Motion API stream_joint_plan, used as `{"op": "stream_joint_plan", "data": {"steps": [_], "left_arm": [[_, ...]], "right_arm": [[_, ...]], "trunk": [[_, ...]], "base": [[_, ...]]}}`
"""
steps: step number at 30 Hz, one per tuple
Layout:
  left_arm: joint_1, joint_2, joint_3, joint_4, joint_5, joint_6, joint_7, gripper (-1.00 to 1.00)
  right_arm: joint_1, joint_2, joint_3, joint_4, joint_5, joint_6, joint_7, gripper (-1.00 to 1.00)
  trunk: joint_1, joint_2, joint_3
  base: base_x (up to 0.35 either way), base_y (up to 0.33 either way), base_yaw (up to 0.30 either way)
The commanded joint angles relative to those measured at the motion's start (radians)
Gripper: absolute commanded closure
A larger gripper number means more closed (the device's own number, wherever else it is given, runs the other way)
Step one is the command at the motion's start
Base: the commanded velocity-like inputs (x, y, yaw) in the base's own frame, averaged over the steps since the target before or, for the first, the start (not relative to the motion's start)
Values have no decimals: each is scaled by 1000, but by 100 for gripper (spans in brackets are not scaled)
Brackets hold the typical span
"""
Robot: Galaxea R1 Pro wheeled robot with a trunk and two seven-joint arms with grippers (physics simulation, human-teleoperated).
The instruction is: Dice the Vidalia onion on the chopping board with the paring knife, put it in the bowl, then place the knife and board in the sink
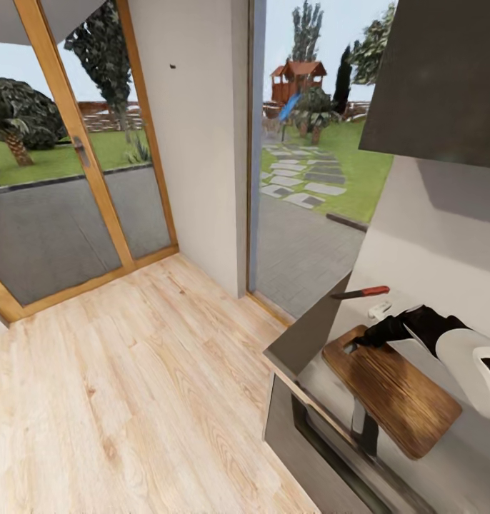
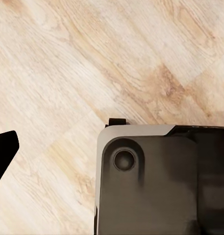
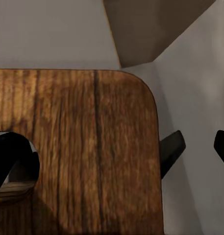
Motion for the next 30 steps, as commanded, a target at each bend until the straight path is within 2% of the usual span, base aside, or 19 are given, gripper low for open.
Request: {"op": "stream_joint_plan", "data": {"steps": [1,30], "left_arm": [[-1,0,0,0,5,-2,0,-100],[-1,0,0,-1,5,-2,0,-100]], "right_arm": [[23,0,20,-1,1,3,-2,-100],[23,1,20,-2,1,5,-2,-100]], "trunk": [[1,0,-3],[1,0,-3]], "base": [[0,0,0],[0,0,0]]}}
